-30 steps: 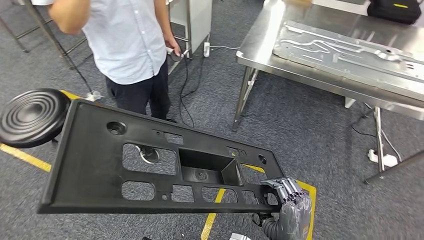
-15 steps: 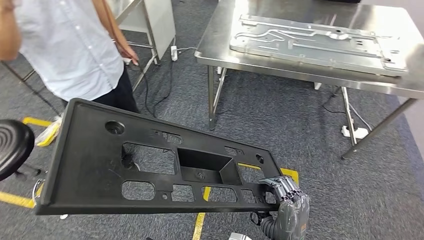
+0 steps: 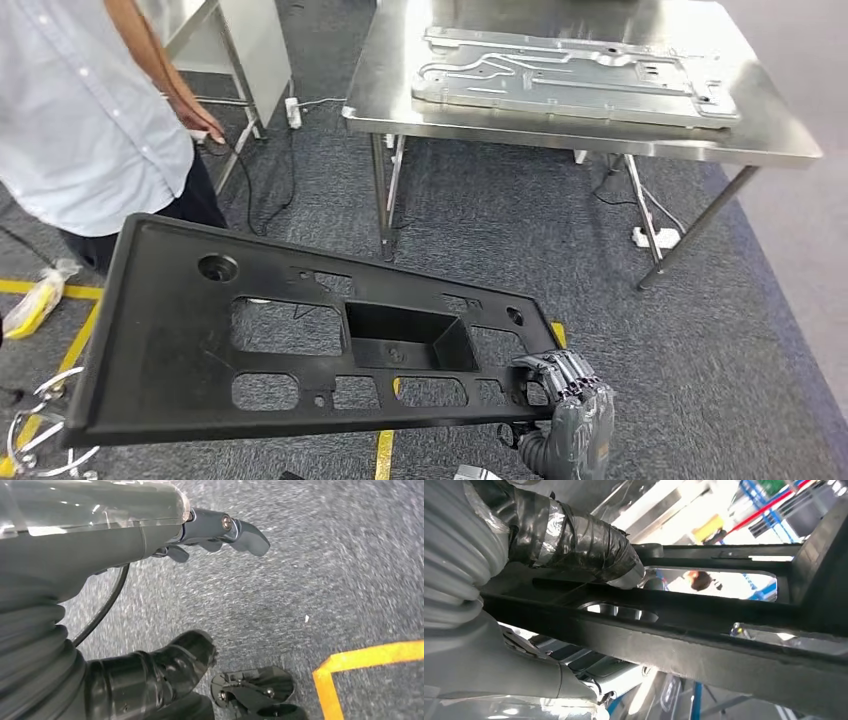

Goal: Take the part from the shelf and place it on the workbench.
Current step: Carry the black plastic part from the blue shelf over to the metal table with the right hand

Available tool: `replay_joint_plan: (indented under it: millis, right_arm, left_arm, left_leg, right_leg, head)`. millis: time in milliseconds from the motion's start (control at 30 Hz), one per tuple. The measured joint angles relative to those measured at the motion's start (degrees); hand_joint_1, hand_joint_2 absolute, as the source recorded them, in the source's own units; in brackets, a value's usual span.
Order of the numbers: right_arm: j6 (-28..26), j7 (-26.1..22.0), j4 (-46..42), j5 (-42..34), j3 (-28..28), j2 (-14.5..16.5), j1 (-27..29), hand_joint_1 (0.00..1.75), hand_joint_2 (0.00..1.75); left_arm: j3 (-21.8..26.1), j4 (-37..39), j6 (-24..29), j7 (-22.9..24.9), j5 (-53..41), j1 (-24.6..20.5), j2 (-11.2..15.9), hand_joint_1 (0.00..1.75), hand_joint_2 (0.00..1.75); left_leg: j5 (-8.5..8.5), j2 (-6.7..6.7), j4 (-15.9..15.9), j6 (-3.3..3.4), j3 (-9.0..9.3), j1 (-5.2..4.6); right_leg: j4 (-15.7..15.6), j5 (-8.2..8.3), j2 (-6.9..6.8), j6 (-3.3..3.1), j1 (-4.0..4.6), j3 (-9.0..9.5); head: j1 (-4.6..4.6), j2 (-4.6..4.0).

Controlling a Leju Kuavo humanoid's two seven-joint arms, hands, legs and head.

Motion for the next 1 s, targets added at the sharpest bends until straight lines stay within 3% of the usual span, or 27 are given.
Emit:
replay_joint_plan:
  millis: [67, 100, 133, 200, 267, 333, 367, 433, 500, 567, 600, 633, 700, 733, 800, 900, 933, 1000]
  right_arm:
    - [0.00, 0.05, 0.18, -0.03, 0.05, -0.25, -0.22, 1.75, 1.75]
    - [0.00, 0.08, 0.27, -0.05, 0.06, -0.35, -0.21, 1.75, 1.75]
    - [0.00, 0.13, 0.32, -0.08, 0.07, -0.45, -0.22, 1.75, 1.75]
    - [0.00, 0.21, 0.36, -0.13, 0.15, -0.58, -0.34, 1.75, 1.75]
    - [0.00, 0.39, 0.39, -0.23, 0.27, -0.65, -0.53, 1.75, 1.75]
    - [0.00, 0.90, 0.44, -0.60, 0.42, -0.75, -0.60, 1.75, 1.75]
    - [0.00, 1.19, 0.48, -0.81, 0.54, -0.83, -0.57, 1.75, 1.75]
    - [0.00, 1.50, 0.53, -0.92, 0.84, -0.94, -0.64, 1.75, 1.75]
    - [0.00, 1.17, 0.56, -0.44, 1.10, -0.96, -0.71, 1.75, 1.75]
    - [0.00, 0.70, 0.57, 0.07, 1.22, -0.95, -0.67, 1.75, 1.75]
    - [0.01, 0.59, 0.60, 0.18, 1.22, -0.95, -0.63, 1.75, 1.75]
    - [0.01, 0.52, 0.63, 0.22, 1.24, -0.95, -0.59, 1.75, 1.75]
    - [0.02, 0.50, 0.70, 0.16, 1.28, -0.95, -0.53, 1.75, 1.75]
    - [0.02, 0.50, 0.73, 0.16, 1.30, -0.95, -0.52, 1.75, 1.75]
    - [0.02, 0.50, 0.74, 0.33, 1.31, -0.95, -0.44, 1.75, 1.75]
    - [0.01, 0.50, 0.69, 0.70, 1.31, -0.95, -0.26, 1.75, 1.75]
    - [0.01, 0.48, 0.67, 0.80, 1.31, -0.96, -0.21, 1.75, 1.75]
    - [0.01, 0.43, 0.66, 0.92, 1.31, -0.97, -0.10, 1.75, 1.75]
  left_arm:
    - [0.04, 0.01, 0.00, 0.04, -0.02, 0.12, 0.04, 0.00, 1.75]
    - [0.05, 0.01, 0.00, 0.09, -0.02, 0.14, 0.06, 0.00, 1.75]
    - [0.05, 0.01, 0.00, 0.14, -0.02, 0.12, 0.06, 0.00, 1.75]
    - [0.05, 0.01, 0.00, 0.24, -0.03, 0.08, 0.04, 0.00, 1.75]
    - [0.05, 0.00, 0.00, 0.03, -0.02, 0.06, 0.05, 0.00, 1.75]
    - [0.05, -0.01, 0.00, -0.62, 0.01, -0.11, 0.04, 0.00, 1.75]
    - [0.05, -0.01, 0.00, -0.98, 0.01, -0.23, 0.03, 0.00, 1.75]
    - [0.05, 0.00, 0.00, -1.63, 0.01, -0.32, -0.01, 0.00, 1.75]
    - [0.05, 0.01, -0.01, -2.07, -0.03, -0.16, -0.02, 0.00, 1.75]
    - [0.05, 0.01, -0.06, -2.31, -0.06, 0.13, -0.02, 0.00, 1.75]
    - [0.05, 0.01, -0.18, -2.43, -0.03, 0.27, -0.02, 0.00, 1.75]
    - [0.06, 0.01, -0.40, -2.61, 0.03, 0.36, -0.02, 0.00, 1.75]
    - [0.08, 0.01, -1.09, -3.30, 0.15, 0.41, 0.01, 0.00, 1.75]
    - [0.09, 0.01, -1.46, -3.77, 0.19, 0.37, 0.02, 0.00, 1.75]
    - [0.10, 0.01, -2.01, -4.71, 0.22, 0.22, 0.04, 0.00, 1.75]
    - [0.10, 0.01, -2.28, -5.40, 0.25, 0.12, -0.04, 0.00, 1.75]
    - [0.11, 0.01, -2.30, -5.46, 0.26, 0.13, -0.08, 0.00, 1.75]
    - [0.12, 0.01, -2.33, -5.52, 0.28, 0.13, -0.15, 0.00, 1.75]
  left_leg:
    - [-0.14, 2.73, -0.42, 0.50, 0.44, 0.12]
    - [-0.36, 3.63, -0.38, 0.42, 0.58, 0.11]
    - [-0.58, 4.28, -0.34, 0.27, 0.81, 0.11]
    - [-1.17, 5.41, -0.24, -0.23, 1.40, -0.04]
    - [-1.67, 6.21, -0.28, -0.90, 1.81, -0.29]
    - [-1.92, 6.92, -0.57, -1.54, 2.27, -0.38]
    - [-2.17, 6.79, -0.51, -1.85, 2.54, -0.29]
    - [-4.01, 4.91, 1.91, -2.27, 1.85, -0.09]
    - [-7.63, 2.53, 8.90, -2.35, -1.51, 0.00]
    - [-9.59, 1.84, 15.63, -2.36, -5.26, 0.01]
    - [-8.86, 1.77, 16.33, -2.30, -6.02, 0.01]
    - [-6.98, 1.76, 14.69, -2.18, -5.71, 0.00]
    - [-2.33, 1.65, 7.21, -1.71, -2.92, -0.07]
    - [-0.86, 1.57, 3.77, -1.46, -1.55, -0.17]
    - [-0.09, 1.41, 0.69, -1.04, -0.34, -0.43]
    - [0.28, 1.54, -0.04, -0.27, -0.12, -0.39]
    - [0.46, 1.62, -0.35, 0.08, 0.02, -0.28]
    - [0.63, 1.73, -0.68, 0.53, 0.14, -0.19]
  right_leg:
    - [8.07, -3.06, -3.73, 0.70, -0.27, -4.28]
    - [8.56, -2.45, -4.07, 0.86, -0.48, -4.70]
    - [5.92, -0.58, -4.54, 0.88, -0.59, -3.42]
    - [-1.78, 2.91, -6.86, 0.60, -0.39, 0.52]
    - [-5.80, 3.87, -8.36, 0.00, 0.09, 2.55]
    - [-6.08, 3.65, -7.63, -0.64, 0.30, 2.59]
    - [-6.32, 3.68, -7.24, -0.94, 0.20, 2.71]
    - [-6.83, 3.81, -6.53, -1.68, -0.08, 3.04]
    - [-6.99, 3.73, -5.96, -2.21, -0.05, 3.25]
    - [-6.95, 3.54, -5.25, -2.50, 0.17, 3.46]
    - [-6.93, 3.42, -4.83, -2.58, 0.26, 3.63]
    - [-6.89, 3.28, -4.44, -2.59, 0.32, 3.89]
    - [-6.80, 2.90, -3.83, -2.41, 0.38, 4.49]
    - [-6.66, 2.68, -3.64, -2.19, 0.47, 4.67]
    - [-6.54, 2.49, -3.48, -1.64, 0.56, 4.72]
    - [-6.31, 2.15, -3.51, -0.76, 0.45, 4.59]
    - [-5.05, 1.24, -3.59, -0.45, 0.38, 4.07]
    - [0.79, -2.02, -3.77, 0.13, 0.18, 1.36]
  head:
    - [0.16, 0.00]
    - [0.16, 0.00]
    - [0.16, 0.00]
    - [0.17, 0.00]
    - [0.14, 0.00]
    - [0.10, 0.00]
    - [0.11, 0.00]
    - [0.08, 0.00]
    - [0.02, 0.00]
    - [0.00, 0.00]
    - [0.00, 0.00]
    - [0.00, 0.00]
    - [0.02, 0.00]
    - [0.02, 0.00]
    - [0.04, 0.00]
    - [0.05, 0.00]
    - [0.09, 0.00]
    - [0.19, 0.00]
